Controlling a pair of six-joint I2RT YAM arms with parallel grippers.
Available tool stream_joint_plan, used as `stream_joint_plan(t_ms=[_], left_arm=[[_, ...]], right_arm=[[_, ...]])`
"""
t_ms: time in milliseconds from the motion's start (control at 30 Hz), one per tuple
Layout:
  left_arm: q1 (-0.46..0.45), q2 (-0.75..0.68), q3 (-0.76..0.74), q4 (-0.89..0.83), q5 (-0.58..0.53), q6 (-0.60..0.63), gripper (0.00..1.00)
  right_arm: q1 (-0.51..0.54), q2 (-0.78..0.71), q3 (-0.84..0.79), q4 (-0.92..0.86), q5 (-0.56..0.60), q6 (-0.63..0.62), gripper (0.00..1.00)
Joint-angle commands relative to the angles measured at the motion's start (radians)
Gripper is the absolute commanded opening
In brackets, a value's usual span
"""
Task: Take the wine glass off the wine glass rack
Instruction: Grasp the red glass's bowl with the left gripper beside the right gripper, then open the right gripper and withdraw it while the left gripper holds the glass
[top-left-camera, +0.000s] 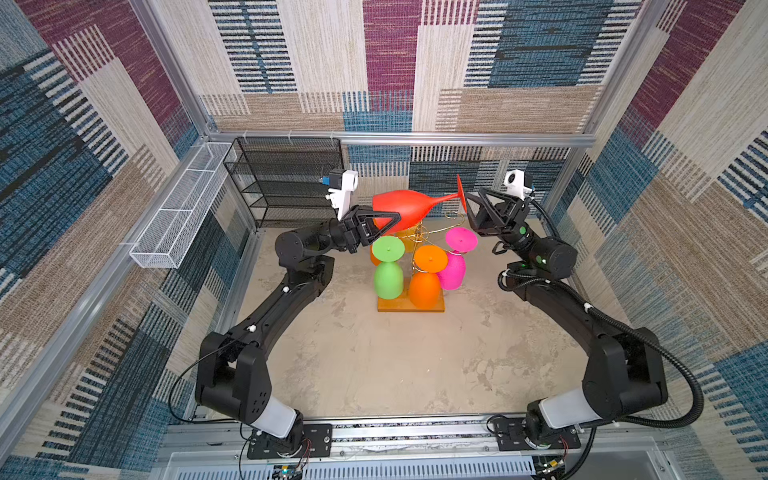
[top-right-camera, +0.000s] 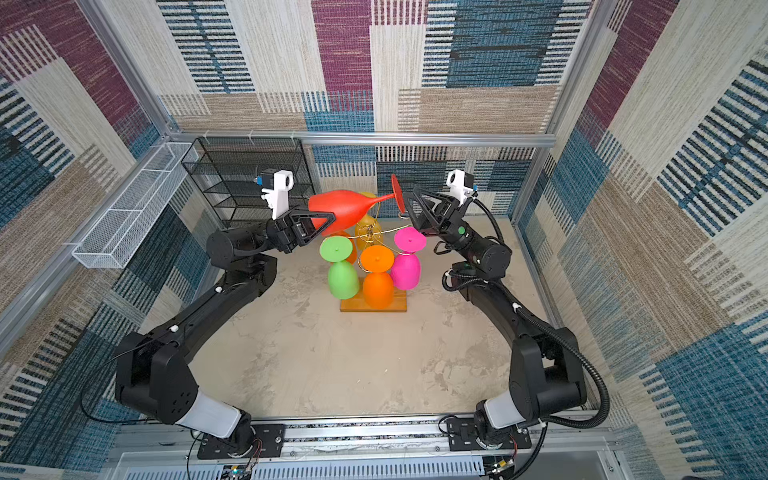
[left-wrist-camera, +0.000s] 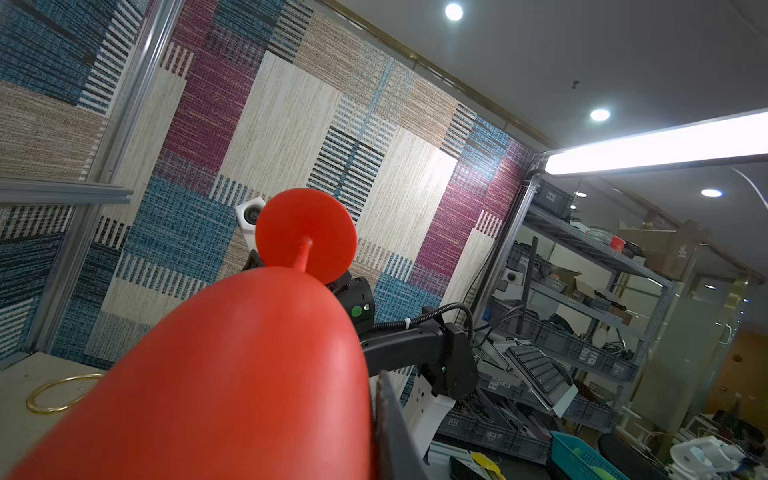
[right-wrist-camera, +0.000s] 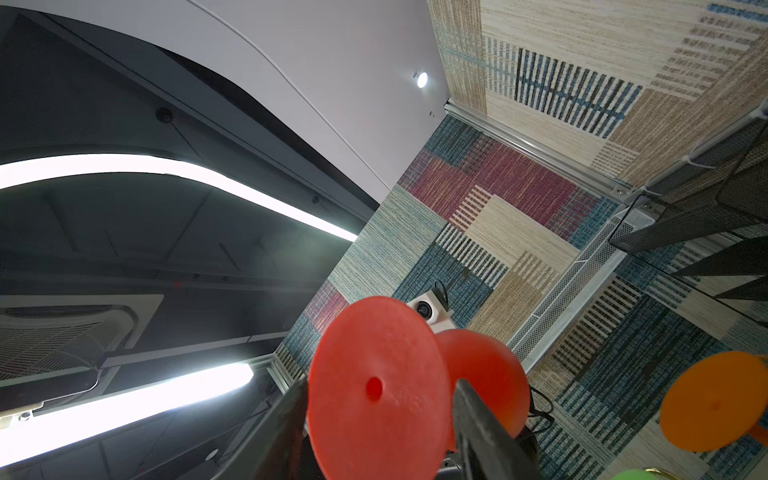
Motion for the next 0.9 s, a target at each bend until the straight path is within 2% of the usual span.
stream_joint_plan(t_ms=[0,67,167,300,367,433,500,567,633,867], left_arm=[[0.001,-0.019,0.010,0.071,-0.016,-0.042,0.07],[0.001,-0.035,0.009,0.071,-0.014,-0.041,0.04],[0.000,-0.060,0.009,0.070,-0.011,-0.035,0.03],[0.001,-0.120,0.003,-0.031,0.005,0.037,0.02],[0.001,-0.186,-0.007,-0.240,0.008,0.189,0.01],[-0.001,-0.281,0.006,-0.624,-0.041,0.464,0.01],[-0.012,-0.355,0.049,-0.997,-0.135,0.735,0.01],[-0.017,-0.398,0.093,-1.203,-0.197,0.884,0.00],[-0.021,-0.418,0.133,-1.312,-0.203,0.935,0.01],[-0.096,-0.466,0.130,-1.337,-0.141,0.919,0.00]], right_arm=[[-0.019,-0.040,-0.010,0.071,-0.015,-0.053,0.72],[-0.037,-0.078,-0.019,-0.012,-0.023,-0.113,0.77],[-0.055,-0.146,-0.007,-0.231,-0.050,-0.268,0.79],[-0.062,-0.288,0.096,-0.808,0.001,-0.713,0.80],[-0.062,-0.354,0.151,-1.028,0.083,-0.906,0.81],[-0.063,-0.405,0.188,-1.174,0.168,-1.042,0.81],[-0.062,-0.446,0.214,-1.283,0.238,-1.146,0.81],[-0.062,-0.475,0.223,-1.353,0.296,-1.212,0.81],[-0.062,-0.492,0.224,-1.414,0.354,-1.264,0.80],[-0.062,-0.490,0.206,-1.521,0.483,-1.324,0.80]])
